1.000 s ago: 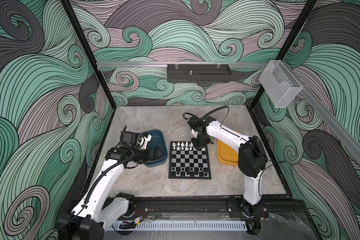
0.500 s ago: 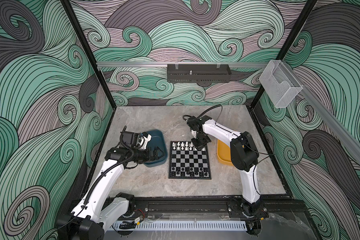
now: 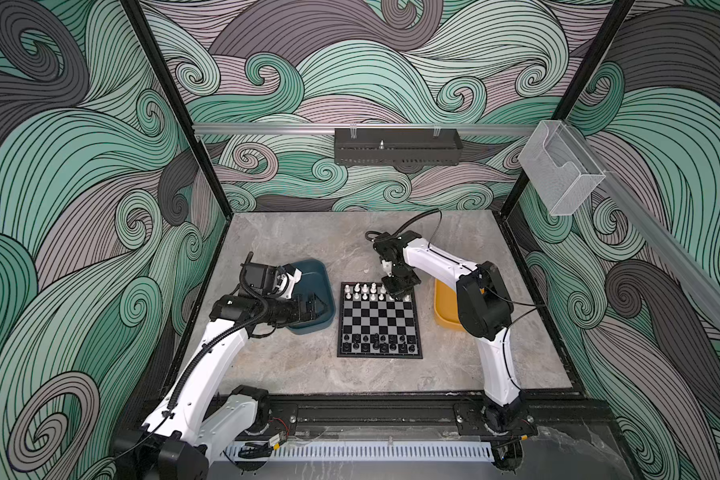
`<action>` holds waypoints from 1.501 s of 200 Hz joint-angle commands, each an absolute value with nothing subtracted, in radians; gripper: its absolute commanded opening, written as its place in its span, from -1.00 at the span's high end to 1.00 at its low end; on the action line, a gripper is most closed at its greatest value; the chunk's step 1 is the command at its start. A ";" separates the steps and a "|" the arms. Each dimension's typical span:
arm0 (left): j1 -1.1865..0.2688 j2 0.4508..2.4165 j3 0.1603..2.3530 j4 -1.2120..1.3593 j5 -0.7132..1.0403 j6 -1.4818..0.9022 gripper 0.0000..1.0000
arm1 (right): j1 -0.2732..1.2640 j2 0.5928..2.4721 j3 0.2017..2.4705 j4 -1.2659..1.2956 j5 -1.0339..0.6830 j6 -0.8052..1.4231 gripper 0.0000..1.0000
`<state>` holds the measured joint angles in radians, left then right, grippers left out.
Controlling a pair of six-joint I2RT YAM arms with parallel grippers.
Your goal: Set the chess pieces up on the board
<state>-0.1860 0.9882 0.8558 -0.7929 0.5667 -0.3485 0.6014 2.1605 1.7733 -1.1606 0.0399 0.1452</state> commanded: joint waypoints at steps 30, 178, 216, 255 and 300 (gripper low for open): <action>-0.192 0.976 0.899 -0.821 0.542 -0.334 -0.97 | 0.594 2.195 1.799 -1.181 0.020 0.143 0.73; -0.186 1.197 0.971 -0.790 0.227 -0.436 -0.95 | 0.583 1.838 1.794 -1.152 0.044 0.209 -0.03; -0.183 1.520 1.180 -0.872 0.042 -0.389 -0.75 | 0.583 1.535 1.552 -0.949 -0.113 0.258 -0.52; -0.173 1.795 1.398 -0.933 -0.125 -0.386 -0.48 | 0.581 1.290 1.297 -0.746 -0.274 0.334 -0.83; -0.163 2.002 1.558 -0.920 -0.216 -0.322 -0.19 | 0.579 1.186 1.204 -0.699 -0.352 0.336 -0.86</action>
<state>-0.1734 1.9327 1.4933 -0.8898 -0.1139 -0.3649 0.5846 1.2312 1.2232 -0.7773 -0.2768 0.3199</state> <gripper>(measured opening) 0.623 0.929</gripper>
